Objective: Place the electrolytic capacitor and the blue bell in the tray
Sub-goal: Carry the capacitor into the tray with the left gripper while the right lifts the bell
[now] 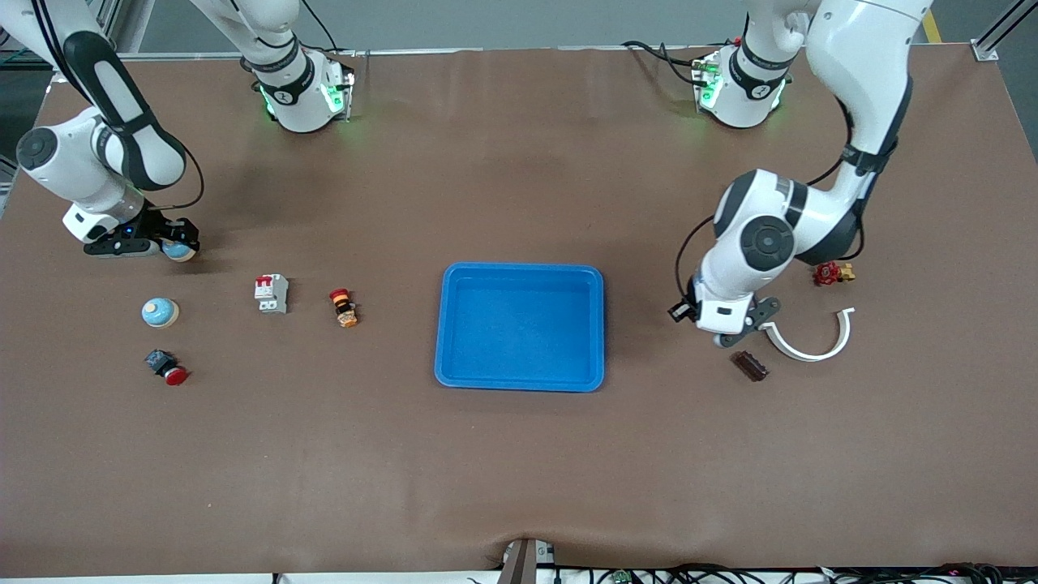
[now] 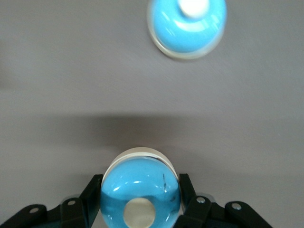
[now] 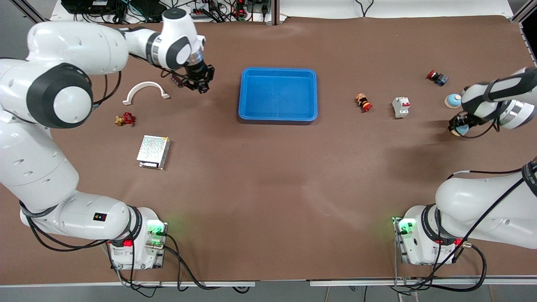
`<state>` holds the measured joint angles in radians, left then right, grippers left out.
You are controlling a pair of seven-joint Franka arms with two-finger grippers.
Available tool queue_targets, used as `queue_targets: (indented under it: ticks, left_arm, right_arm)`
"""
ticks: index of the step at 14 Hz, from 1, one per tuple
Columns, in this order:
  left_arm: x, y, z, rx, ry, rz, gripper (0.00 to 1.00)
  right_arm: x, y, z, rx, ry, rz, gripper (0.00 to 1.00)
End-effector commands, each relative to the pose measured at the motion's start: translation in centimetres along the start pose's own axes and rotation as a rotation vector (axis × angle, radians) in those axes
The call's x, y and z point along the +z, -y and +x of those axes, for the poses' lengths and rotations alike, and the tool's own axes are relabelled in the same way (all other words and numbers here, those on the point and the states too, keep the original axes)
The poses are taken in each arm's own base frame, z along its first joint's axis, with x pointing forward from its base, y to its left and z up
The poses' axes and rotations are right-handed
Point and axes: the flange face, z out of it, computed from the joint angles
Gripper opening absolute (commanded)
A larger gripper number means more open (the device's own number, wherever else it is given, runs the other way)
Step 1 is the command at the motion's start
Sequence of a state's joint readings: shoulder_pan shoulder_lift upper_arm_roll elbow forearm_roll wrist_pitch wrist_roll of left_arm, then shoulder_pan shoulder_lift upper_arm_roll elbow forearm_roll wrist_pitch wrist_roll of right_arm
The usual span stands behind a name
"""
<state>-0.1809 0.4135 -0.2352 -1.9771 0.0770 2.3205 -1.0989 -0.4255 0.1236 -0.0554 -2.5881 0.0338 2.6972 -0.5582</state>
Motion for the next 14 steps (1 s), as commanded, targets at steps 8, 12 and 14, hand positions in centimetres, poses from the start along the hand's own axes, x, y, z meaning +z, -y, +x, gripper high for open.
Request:
queue_targets:
  ticks: [8,12,14]
  left_arm:
    - [1.6,-11.9,-9.3,-0.151,0.000,-0.052,0.00]
    - [4.4,-13.8,-12.4,-0.153,0.016,-0.031,0.10]
    - [5.6,-13.7,-12.5,-0.163,0.023,-0.017,0.27]
  right_arm:
    - [-9.5,16.9,7.1,0.211,0.083,0.019,0.00]
    - [-11.3,26.2,9.5,0.344,0.041,0.005,0.00]
    - [-11.7,31.4,10.9,0.419,0.031,0.001,0.00]
